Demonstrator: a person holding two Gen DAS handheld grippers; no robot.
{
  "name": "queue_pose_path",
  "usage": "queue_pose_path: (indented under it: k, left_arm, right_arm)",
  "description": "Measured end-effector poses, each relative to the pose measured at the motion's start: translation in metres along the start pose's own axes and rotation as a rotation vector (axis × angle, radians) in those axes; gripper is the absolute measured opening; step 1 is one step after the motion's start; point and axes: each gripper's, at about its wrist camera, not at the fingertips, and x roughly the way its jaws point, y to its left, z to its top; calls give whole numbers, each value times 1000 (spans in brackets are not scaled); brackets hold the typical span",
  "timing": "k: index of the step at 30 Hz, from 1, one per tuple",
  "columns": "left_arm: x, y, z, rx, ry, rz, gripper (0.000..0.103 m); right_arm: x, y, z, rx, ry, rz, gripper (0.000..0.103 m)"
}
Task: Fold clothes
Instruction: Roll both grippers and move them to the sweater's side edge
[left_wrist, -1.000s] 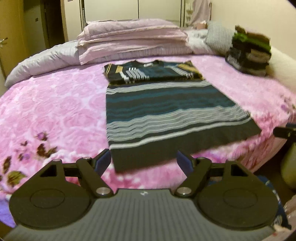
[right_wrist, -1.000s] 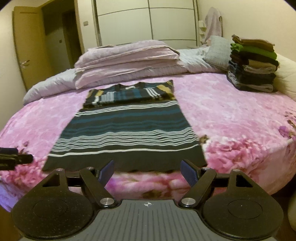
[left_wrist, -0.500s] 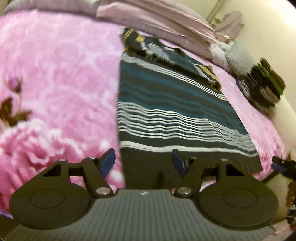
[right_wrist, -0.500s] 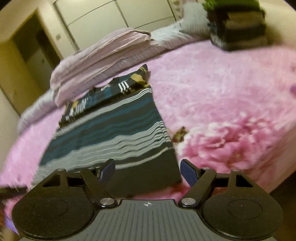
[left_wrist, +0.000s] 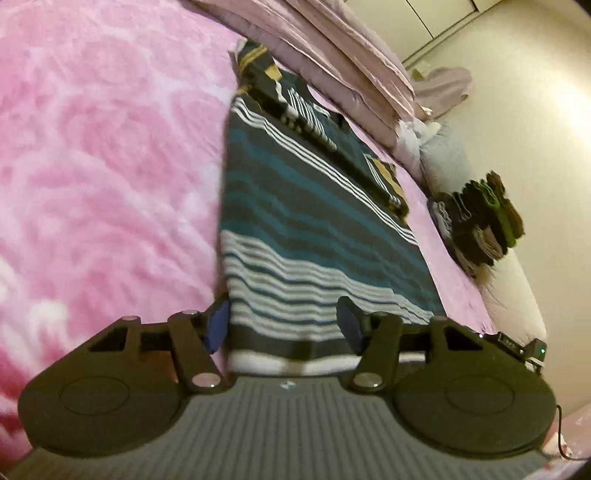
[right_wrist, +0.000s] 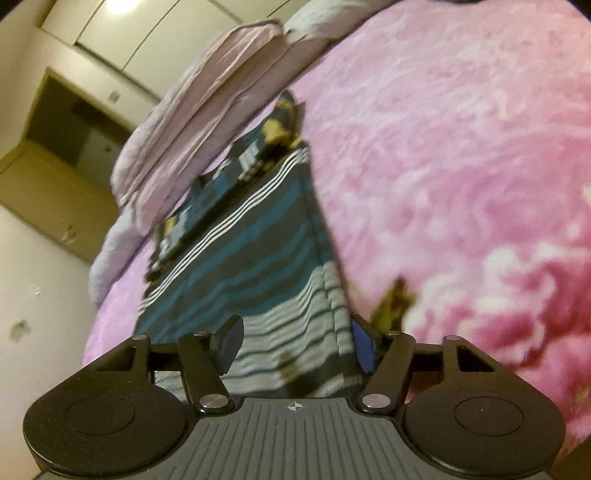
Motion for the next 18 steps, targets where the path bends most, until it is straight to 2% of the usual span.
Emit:
queue_pose_path:
  k: [4,9,10,11,12,13,14,18]
  left_arm:
    - [-13,12,-17,-66,16,-59,40]
    - [-15,22,-22,-124,25,-111,35]
    - [-10,22,-18,-144,26,-122,33]
    - [-5,21,-15,-150,26,-130,29]
    - [-1,20,-13,-147,30,-123,19]
    - [4,19,-12,-143,40,-101,6]
    - [7,18,-12,-136,47,-82,5]
    - [-6,11,-18,-101,3,-65,4]
  right_arm:
    - [-16,-15,-15,74,48,87,53]
    - [-11,-21,-12,122,42,138,51]
    - [-8,-21,-9,128,42,136,44]
    - [-4,-20,-7,130,44,123,32]
    - [-1,-20,-6,138,51,110,23]
    - [2,-21,-5,153,66,90,8]
    - [2,-21,-6,162,67,71,4]
    - [-17,-10,-11,148,42,81,1]
